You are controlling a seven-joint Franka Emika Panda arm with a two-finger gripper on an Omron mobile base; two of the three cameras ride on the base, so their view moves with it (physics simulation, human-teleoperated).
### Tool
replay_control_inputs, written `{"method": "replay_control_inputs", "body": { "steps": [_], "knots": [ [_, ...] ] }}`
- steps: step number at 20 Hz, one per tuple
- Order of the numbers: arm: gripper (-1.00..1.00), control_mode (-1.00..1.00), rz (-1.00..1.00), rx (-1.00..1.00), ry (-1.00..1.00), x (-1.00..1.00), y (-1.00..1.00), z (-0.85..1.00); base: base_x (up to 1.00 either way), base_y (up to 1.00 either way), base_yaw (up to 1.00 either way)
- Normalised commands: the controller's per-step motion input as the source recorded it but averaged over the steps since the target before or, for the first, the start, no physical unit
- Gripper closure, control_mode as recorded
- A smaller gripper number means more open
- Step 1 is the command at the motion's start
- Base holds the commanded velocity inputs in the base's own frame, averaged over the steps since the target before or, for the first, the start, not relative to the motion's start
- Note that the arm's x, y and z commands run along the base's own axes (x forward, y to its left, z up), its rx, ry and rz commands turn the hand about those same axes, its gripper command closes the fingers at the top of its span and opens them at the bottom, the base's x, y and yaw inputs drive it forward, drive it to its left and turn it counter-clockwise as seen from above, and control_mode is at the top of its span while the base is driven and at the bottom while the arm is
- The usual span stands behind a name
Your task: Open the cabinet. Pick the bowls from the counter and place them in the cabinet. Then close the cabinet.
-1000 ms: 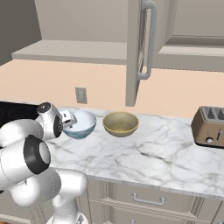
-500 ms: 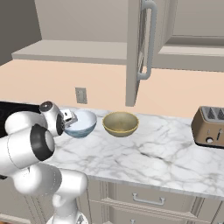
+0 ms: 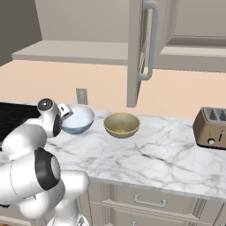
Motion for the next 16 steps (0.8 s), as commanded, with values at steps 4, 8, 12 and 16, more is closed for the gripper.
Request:
{"method": "replay_control_inputs", "body": {
  "steps": [4,8,12,16],
  "knots": [
    [1.0,-1.0,0.33,-0.02,-0.02,-0.37,0.0,0.89,0.0,0.0,0.0],
    [1.0,-1.0,0.3,-0.13,0.08,-0.45,0.0,0.87,0.0,0.0,0.0],
    [1.0,-1.0,0.29,-0.29,0.24,-0.65,0.0,0.76,0.0,0.0,0.0],
    [1.0,-1.0,0.26,-0.35,0.22,-0.87,0.0,0.74,0.0,0.0,0.0]
  ]
}}
